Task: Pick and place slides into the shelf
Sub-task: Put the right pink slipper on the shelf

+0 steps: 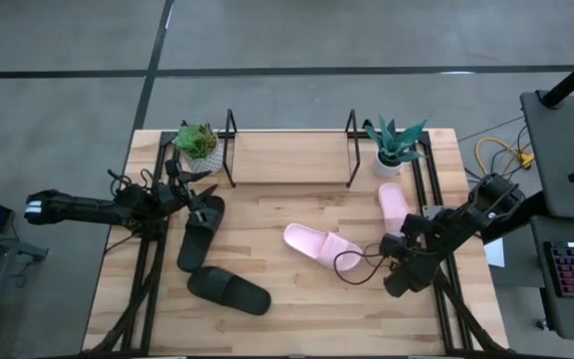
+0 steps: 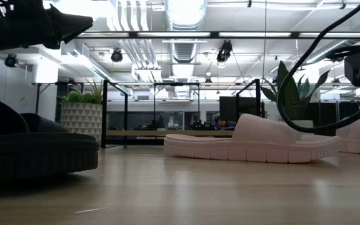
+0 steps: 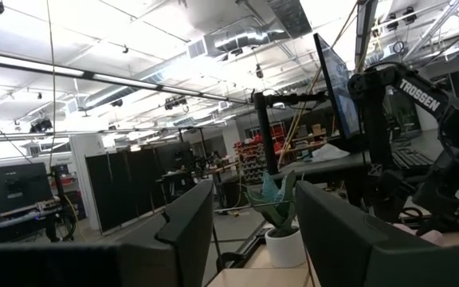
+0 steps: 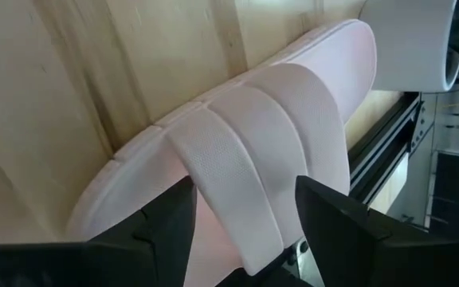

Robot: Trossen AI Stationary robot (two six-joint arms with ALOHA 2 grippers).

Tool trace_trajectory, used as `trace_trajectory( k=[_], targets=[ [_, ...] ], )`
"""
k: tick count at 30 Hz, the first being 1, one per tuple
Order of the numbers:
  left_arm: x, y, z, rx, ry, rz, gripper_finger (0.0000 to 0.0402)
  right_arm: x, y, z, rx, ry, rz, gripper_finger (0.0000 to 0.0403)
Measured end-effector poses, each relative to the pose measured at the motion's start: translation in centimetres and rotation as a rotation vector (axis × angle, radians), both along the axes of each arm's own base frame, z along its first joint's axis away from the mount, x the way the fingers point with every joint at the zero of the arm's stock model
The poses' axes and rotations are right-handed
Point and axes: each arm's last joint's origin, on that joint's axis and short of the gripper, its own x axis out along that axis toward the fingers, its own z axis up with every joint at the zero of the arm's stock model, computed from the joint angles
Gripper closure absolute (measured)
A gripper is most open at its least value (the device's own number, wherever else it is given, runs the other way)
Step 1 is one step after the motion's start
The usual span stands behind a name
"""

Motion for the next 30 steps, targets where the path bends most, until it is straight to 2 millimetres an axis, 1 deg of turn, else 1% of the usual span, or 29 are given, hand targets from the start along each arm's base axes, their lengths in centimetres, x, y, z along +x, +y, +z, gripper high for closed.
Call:
trace_trajectory(
  k=[11, 15, 21, 25, 30],
  targets=[
    [0.0, 0.0, 0.0, 0.0, 0.001, 0.0, 0.0237, -0.8, -0.7, -1.4, 0.012, 0.011, -0.018, 0.0197],
    [0.0, 0.0, 0.0, 0.0, 0.001, 0.0, 0.0237, -0.9, -0.8, -1.5, 0.005, 0.011, -0.016, 0.0197],
    [0.0, 0.0, 0.0, 0.0, 0.001, 0.0, 0.0237, -1.0, -1.0, -1.6, -0.019, -0.038, -0.055, 0.0202],
    [0.0, 0.0, 0.0, 0.0, 0.001, 0.0, 0.0237, -1.1, -1.0, -1.6, -0.024, -0.073, -0.104, 0.0232],
    [0.0, 0.0, 0.0, 0.0, 0.001, 0.0, 0.0237, -1.1, -1.0, -1.7, -0.019, -0.084, -0.124, 0.0296]
  ],
)
